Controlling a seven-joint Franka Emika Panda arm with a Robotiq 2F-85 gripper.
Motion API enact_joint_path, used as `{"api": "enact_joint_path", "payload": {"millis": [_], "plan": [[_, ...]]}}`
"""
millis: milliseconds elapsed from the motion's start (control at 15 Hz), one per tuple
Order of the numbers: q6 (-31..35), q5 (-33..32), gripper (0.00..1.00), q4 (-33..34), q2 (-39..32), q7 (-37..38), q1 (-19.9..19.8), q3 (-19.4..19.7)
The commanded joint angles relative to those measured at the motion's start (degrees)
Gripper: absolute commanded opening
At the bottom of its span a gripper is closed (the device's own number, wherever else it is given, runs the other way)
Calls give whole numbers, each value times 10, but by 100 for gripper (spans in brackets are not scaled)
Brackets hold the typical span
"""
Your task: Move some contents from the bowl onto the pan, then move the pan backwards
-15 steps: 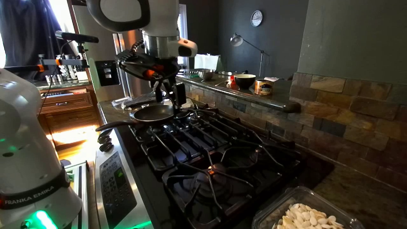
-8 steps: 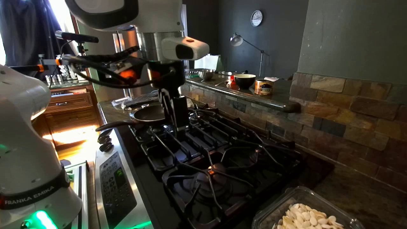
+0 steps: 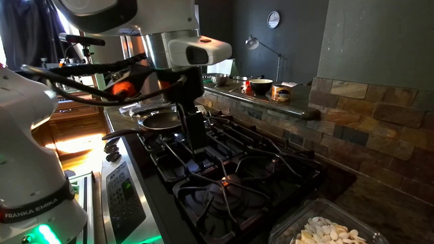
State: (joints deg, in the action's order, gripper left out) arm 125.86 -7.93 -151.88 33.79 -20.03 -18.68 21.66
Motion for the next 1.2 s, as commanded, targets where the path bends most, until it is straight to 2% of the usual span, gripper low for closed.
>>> {"api": "enact_joint_path", "payload": {"millis": [0, 267, 600, 800, 1133], "plan": [[37, -5, 100, 44, -80, 76, -24, 0], [107, 6, 100, 115, -190, 153, -39, 5], [131, 18, 100, 211, -314, 185, -38, 11], [126, 86, 100, 265, -379, 141, -41, 23], [120, 189, 100, 339, -468, 91, -71, 13]]}}
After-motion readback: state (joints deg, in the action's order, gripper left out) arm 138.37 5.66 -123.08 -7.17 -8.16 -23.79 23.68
